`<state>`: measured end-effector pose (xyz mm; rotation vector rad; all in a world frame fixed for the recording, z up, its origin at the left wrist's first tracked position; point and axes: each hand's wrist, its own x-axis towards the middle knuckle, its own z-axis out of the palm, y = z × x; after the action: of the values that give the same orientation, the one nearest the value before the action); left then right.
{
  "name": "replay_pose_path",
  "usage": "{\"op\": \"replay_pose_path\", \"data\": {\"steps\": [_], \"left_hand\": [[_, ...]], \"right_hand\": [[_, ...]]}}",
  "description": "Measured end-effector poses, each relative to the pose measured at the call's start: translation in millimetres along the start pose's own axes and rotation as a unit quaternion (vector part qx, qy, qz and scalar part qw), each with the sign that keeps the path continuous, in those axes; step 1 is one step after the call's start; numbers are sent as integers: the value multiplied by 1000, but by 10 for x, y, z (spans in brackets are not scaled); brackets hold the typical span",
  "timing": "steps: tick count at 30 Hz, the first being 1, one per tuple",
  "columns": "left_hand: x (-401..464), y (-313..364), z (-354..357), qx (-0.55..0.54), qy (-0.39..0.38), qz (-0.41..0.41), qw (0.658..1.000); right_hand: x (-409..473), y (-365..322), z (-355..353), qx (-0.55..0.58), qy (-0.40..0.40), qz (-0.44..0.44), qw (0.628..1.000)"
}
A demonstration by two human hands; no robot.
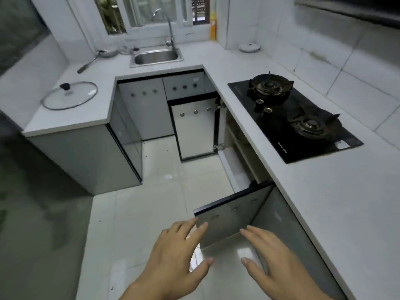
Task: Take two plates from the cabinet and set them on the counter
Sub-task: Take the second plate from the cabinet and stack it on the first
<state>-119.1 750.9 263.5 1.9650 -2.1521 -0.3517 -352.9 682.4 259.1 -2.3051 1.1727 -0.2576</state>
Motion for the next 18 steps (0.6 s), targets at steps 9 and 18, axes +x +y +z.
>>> {"op": "replay_pose_path", "data": {"steps": [9,18], "left_hand": [[-144,-1587,-555,-16,53,-61,997],[654,-2735,-865,-26,19,0,999]], "right_hand": [[1173,-860,440,-19,19,-13,1000],[2067,-1147,666,31,55,76,995]]}}
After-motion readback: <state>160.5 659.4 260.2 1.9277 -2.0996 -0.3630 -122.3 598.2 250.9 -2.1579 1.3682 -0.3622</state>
